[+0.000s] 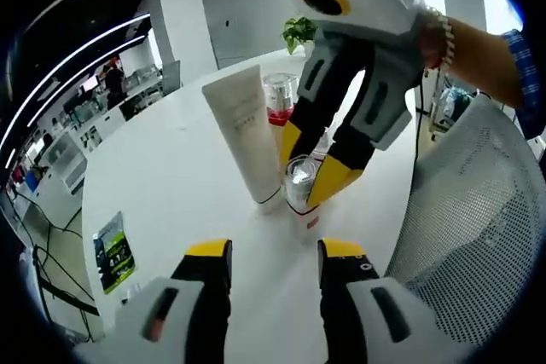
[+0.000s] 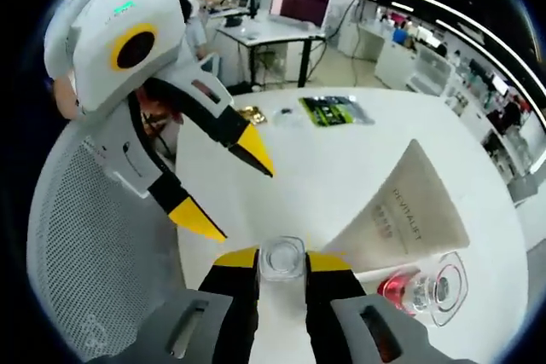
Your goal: Arrange the skincare products in the storage area until every visible bottle or jar stands upright without overlapping.
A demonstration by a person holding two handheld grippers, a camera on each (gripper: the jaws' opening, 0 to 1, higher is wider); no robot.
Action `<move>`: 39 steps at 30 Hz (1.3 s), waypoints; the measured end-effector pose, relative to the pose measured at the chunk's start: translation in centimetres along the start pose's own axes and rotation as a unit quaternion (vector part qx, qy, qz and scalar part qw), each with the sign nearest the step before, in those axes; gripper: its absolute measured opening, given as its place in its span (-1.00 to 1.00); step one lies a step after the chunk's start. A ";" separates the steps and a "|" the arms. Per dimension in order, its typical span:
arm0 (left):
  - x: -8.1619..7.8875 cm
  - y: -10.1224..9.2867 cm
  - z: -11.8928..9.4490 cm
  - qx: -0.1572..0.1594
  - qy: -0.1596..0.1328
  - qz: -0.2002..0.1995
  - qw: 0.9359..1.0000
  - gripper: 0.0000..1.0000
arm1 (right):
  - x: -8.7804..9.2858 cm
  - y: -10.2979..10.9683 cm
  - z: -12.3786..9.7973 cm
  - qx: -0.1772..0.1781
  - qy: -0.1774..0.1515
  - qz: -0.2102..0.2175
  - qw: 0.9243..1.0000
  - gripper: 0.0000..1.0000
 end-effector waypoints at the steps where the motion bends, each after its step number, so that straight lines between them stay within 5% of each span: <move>1: 0.0 0.0 0.0 0.000 0.000 0.000 1.000 -0.30 | -0.1 -0.2 -0.1 0.005 -0.004 0.000 1.000 -0.71; 8: 0.3 -0.1 0.1 0.003 0.007 -0.001 1.000 -0.31 | -2.2 -1.1 -2.9 0.043 -0.080 0.015 0.996 -0.59; 15: 0.5 0.0 0.3 0.004 0.012 -0.007 1.000 -0.36 | -3.3 -2.2 -9.2 0.116 -0.217 0.010 0.969 -0.50; 18: 0.6 0.0 0.4 0.006 0.015 -0.014 1.000 -0.41 | -1.0 -2.4 -10.6 0.131 -0.252 0.027 0.959 -0.46; 23: 0.9 0.3 0.8 0.013 0.021 -0.043 0.999 -0.51 | 3.8 -0.8 -10.7 0.091 -0.293 0.124 0.944 -0.44; 25: 0.9 -0.2 1.2 0.032 0.026 -0.064 0.997 -0.58 | 5.4 0.1 -10.1 0.083 -0.275 0.134 0.948 -0.47; 26: 1.0 -0.3 1.3 0.036 0.028 -0.068 0.997 -0.58 | 6.3 0.8 -9.6 0.068 -0.243 0.133 0.958 -0.47; 31: 0.9 -1.6 3.3 0.052 0.068 -0.072 0.994 -0.58 | 9.2 1.6 -6.7 0.052 -0.125 0.146 0.980 -0.49; 35: 0.8 -1.9 5.1 0.046 0.093 -0.068 0.992 -0.63 | 10.7 1.0 -5.2 0.057 -0.050 0.151 0.986 -0.55; 39: 1.0 -1.5 6.3 0.033 0.105 -0.088 0.990 -0.75 | 9.8 0.6 -4.0 0.049 -0.035 0.140 0.988 -0.56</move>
Point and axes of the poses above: the point that each gripper's makers call its tool centre point, and the gripper's own axes: z roughly forward along the fingers, y roughly to its left, x roughly out of its underside, the point moved 7 cm from there along -z, roughly backward along the fingers, and after that the axes turned 14 degrees about -z, right-handed, at the moved point
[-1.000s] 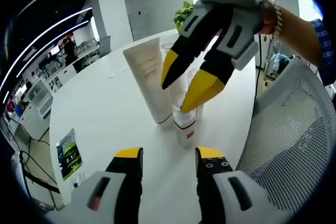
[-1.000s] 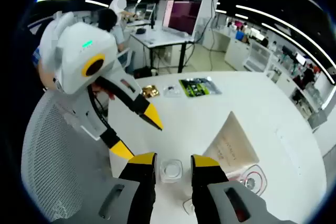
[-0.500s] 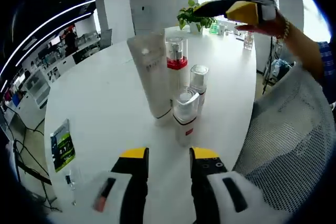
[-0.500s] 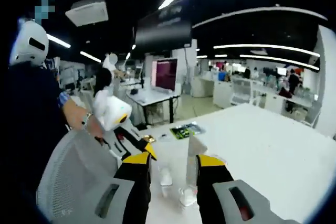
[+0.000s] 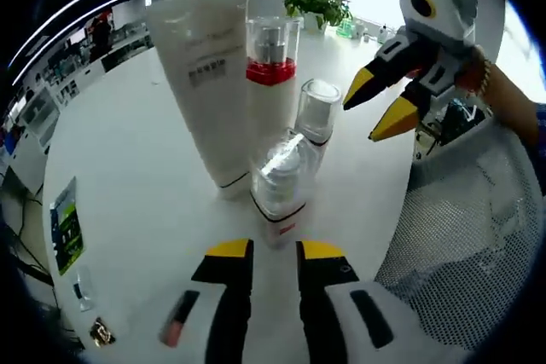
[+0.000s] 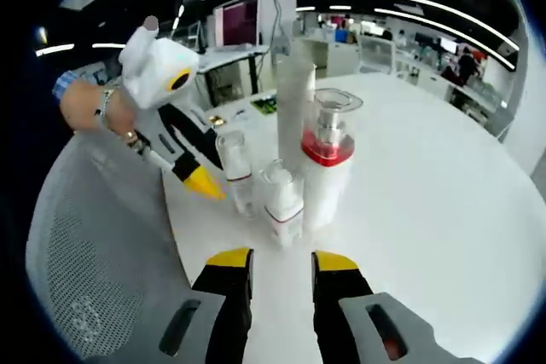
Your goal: Arrange the skincare products in the storage area until every visible bottle or jar stands upright without overlapping.
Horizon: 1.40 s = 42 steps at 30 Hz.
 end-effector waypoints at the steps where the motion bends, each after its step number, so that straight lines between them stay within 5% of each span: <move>1: 0.0 0.1 0.1 0.001 -0.003 -0.013 1.000 -0.76 | -0.3 -0.1 0.3 0.002 0.004 -0.002 1.000 -0.56; 7: -0.3 0.0 0.7 0.011 -0.012 -0.055 0.998 -0.77 | -1.6 0.5 1.0 0.023 0.105 -0.032 0.994 -0.66; 10: -0.6 -0.3 0.9 0.011 -0.017 -0.055 0.998 -0.77 | -1.9 0.8 1.9 0.023 0.103 -0.005 0.994 -0.69; 18: -0.9 -0.6 1.2 0.022 -0.038 -0.040 0.998 -0.76 | -1.0 1.3 3.2 0.016 0.099 -0.015 0.995 -0.77; 26: -0.8 -0.4 1.7 0.030 -0.033 -0.096 0.994 -0.77 | -1.1 1.3 3.8 0.015 0.100 -0.015 0.995 -0.80; 42: -1.1 -1.1 2.4 0.041 -0.033 -0.095 0.994 -0.75 | -1.3 0.7 4.5 0.023 0.082 -0.066 0.994 -0.84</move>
Point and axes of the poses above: the point that each gripper's makers call its tool centre point, and the gripper's own axes: z roughly forward along the fingers, y roughly to its left, x roughly out of its underside, the point moved 7 cm from there along -z, roughly backward along the fingers, and after that the axes turned 14 degrees about -z, right-handed, at the moved point
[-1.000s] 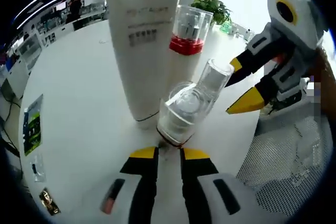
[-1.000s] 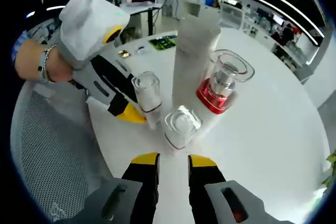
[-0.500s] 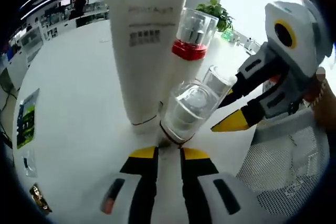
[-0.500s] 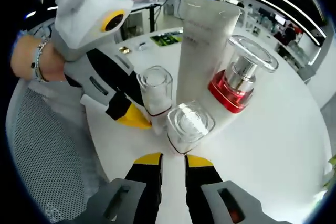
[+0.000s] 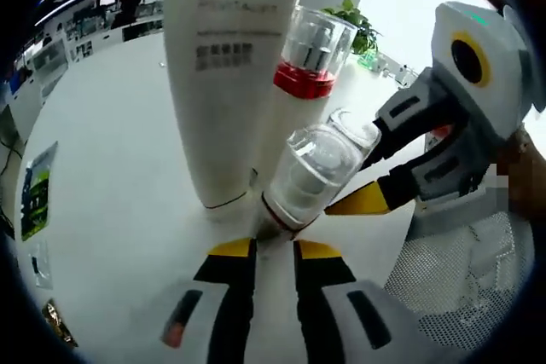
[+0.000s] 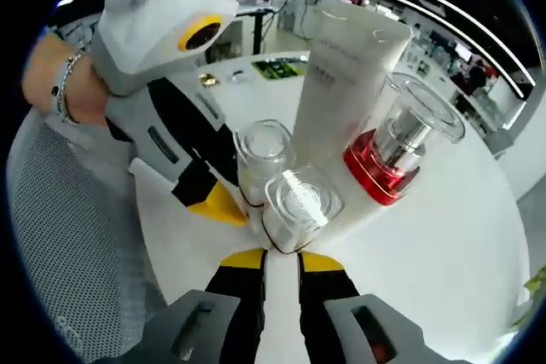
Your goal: Arrange the skincare products in the storage area until every visible bottle or jar stands upright without overlapping.
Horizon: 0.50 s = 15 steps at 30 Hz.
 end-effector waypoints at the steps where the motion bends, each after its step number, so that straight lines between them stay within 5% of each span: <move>1: 0.0 -0.1 0.0 0.000 -0.001 0.000 1.000 -0.75 | 0.0 0.0 0.0 0.000 0.001 0.000 1.000 -0.84; 9: 0.3 0.8 -0.5 -0.013 0.010 -0.002 1.000 -0.63 | 1.1 0.6 0.1 -0.022 0.037 -0.005 0.999 -0.70; 15: -0.1 2.5 -2.9 -0.026 0.020 -0.062 0.998 -0.52 | 1.8 1.8 0.1 -0.059 0.073 -0.030 0.995 -0.65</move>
Point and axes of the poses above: the point that each gripper's makers call its tool centre point, and the gripper's own axes: z roughly forward along the fingers, y roughly to its left, x roughly out of its underside, the point moved 7 cm from there along -z, roughly backward along the fingers, and after that the axes turned 14 degrees about -z, right-handed, at the moved point
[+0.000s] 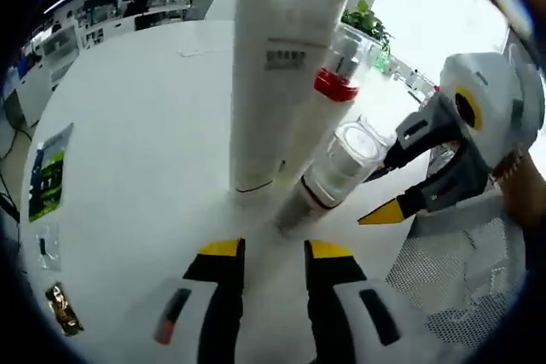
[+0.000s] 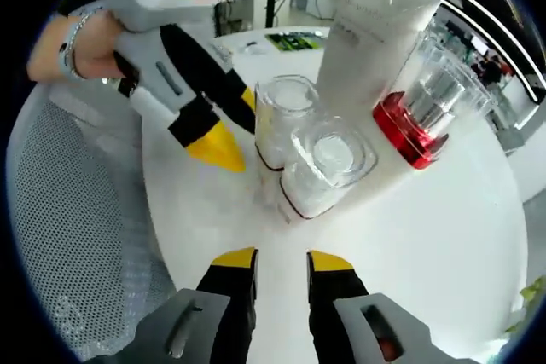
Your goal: Arrange the skincare products in the storage area until every visible bottle or jar stands upright without overlapping.
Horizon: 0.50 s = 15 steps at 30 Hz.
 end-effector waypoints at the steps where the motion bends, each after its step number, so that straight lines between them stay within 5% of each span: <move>1: -0.2 0.3 -0.8 0.003 0.006 -0.021 1.000 -0.50 | 0.0 0.1 0.0 -0.004 0.001 -0.001 1.000 -0.66; 7: -1.9 2.2 -5.5 0.005 -0.045 -0.025 0.999 -0.45 | -1.0 1.2 -0.3 -0.034 -0.023 -0.014 0.999 -0.70; 11: -2.6 6.2 -9.1 -0.058 -0.100 -0.025 0.993 -0.38 | -2.0 2.4 -0.6 -0.050 -0.046 -0.028 0.997 -0.71; 15: -1.4 11.2 -11.6 -0.150 -0.113 -0.050 0.981 -0.32 | -2.2 3.0 -0.6 -0.049 -0.047 -0.055 0.996 -0.71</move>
Point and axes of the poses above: the point that each gripper's makers call its tool centre point, and the gripper's own axes: z roughly forward along the fingers, y roughly to its left, x roughly out of its underside, the point moved 7 cm from there along -z, roughly backward along the fingers, and after that the axes turned 14 degrees about -z, right-handed, at the moved point
